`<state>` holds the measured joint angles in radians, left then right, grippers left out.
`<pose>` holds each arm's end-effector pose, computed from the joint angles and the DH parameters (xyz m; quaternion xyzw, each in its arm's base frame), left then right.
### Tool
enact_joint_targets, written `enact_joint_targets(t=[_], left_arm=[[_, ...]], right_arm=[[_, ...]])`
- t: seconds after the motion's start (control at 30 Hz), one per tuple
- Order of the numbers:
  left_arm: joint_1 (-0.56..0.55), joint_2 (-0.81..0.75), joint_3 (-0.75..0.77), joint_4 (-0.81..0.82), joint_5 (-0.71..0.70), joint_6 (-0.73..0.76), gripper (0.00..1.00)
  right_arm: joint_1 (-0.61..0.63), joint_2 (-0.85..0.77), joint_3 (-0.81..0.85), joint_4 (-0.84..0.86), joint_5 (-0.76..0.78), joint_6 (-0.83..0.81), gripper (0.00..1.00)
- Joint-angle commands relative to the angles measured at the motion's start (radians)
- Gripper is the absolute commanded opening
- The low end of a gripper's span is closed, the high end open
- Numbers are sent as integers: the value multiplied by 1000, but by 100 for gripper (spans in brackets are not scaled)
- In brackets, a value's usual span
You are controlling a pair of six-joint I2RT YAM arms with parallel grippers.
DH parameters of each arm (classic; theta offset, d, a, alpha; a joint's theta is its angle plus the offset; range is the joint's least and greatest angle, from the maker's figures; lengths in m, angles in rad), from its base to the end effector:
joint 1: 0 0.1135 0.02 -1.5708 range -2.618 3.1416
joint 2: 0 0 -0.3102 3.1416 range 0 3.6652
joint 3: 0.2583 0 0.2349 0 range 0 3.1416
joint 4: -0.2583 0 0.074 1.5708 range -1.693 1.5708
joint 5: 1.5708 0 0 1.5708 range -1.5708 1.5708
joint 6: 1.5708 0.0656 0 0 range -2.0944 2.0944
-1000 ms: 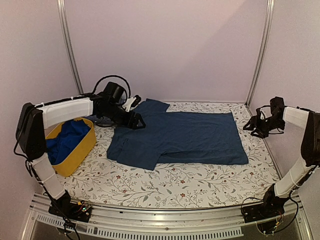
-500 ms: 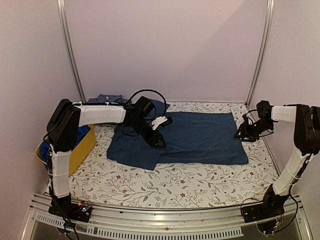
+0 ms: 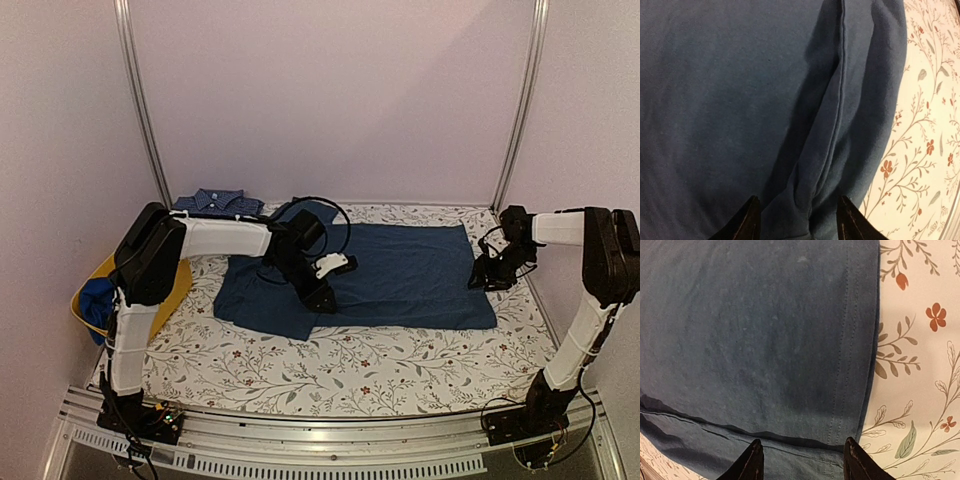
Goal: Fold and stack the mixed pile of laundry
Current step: Fold the flattened T-shirt at the center of the board.
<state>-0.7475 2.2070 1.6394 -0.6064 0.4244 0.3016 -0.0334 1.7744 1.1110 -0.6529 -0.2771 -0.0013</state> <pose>0.3335 -0.3460 0.1681 0.5159 0.8087 -0.2440 0.1423 0.3335 0.0068 0.1920 -0.0017 0.9826 0.1348 0.1280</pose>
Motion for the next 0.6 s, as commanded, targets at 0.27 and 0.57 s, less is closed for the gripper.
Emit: enact_joint_targets(t=[0.27, 0.57], left_arm=[[-20, 20, 18, -16, -34, 16, 49], [-18, 14, 3, -16, -67, 16, 50]], right_arm=[[3, 10, -26, -26, 126, 33, 49], [3, 36, -28, -27, 116, 42, 35]])
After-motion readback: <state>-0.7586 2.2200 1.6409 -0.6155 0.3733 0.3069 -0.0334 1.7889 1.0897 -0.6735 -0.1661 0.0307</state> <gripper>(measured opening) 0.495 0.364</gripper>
